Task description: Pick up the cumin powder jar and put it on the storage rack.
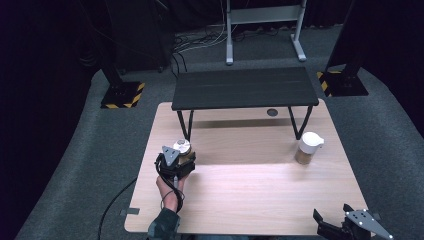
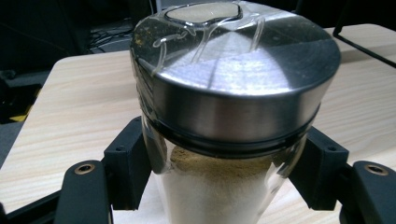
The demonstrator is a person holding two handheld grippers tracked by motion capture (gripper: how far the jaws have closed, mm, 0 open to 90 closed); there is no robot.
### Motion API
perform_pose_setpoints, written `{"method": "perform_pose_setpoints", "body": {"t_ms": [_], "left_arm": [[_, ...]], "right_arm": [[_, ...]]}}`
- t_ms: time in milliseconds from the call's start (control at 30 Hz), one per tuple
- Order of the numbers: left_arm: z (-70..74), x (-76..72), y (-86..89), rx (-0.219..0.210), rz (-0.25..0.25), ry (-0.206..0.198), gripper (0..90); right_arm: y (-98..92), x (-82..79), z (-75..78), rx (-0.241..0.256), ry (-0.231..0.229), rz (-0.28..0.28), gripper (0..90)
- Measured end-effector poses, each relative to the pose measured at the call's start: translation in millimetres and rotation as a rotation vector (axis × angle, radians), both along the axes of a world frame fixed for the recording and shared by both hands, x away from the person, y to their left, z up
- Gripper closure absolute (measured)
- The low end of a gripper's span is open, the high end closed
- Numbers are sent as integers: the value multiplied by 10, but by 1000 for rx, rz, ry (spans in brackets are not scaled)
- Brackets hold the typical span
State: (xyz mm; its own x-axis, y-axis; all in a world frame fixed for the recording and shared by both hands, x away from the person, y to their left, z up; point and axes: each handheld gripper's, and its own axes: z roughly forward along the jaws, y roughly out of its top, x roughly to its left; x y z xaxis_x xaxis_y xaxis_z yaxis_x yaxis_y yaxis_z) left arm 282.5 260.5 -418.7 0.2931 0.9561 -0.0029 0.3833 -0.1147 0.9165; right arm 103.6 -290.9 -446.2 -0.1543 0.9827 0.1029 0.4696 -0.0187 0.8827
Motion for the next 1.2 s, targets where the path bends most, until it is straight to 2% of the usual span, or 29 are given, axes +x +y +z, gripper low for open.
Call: {"method": "perform_pose_setpoints", "body": {"t_ms": [133,700,933,1200], "left_arm": [[31,8,-5,-8,-16,-3,307],[190,61,-62,9,-67,-27,307],[252,96,-56,-11,-87,-36,307],[327,141,-81,-4,-106,-46,307]], "right_arm": [[4,-2,7,-4,1,-6,0],[-11,-5,22,-8,8,-14,0],[-14,-14,24,-12,2,-8,0],[-16,-10,28,-13,7,-11,0]]}}
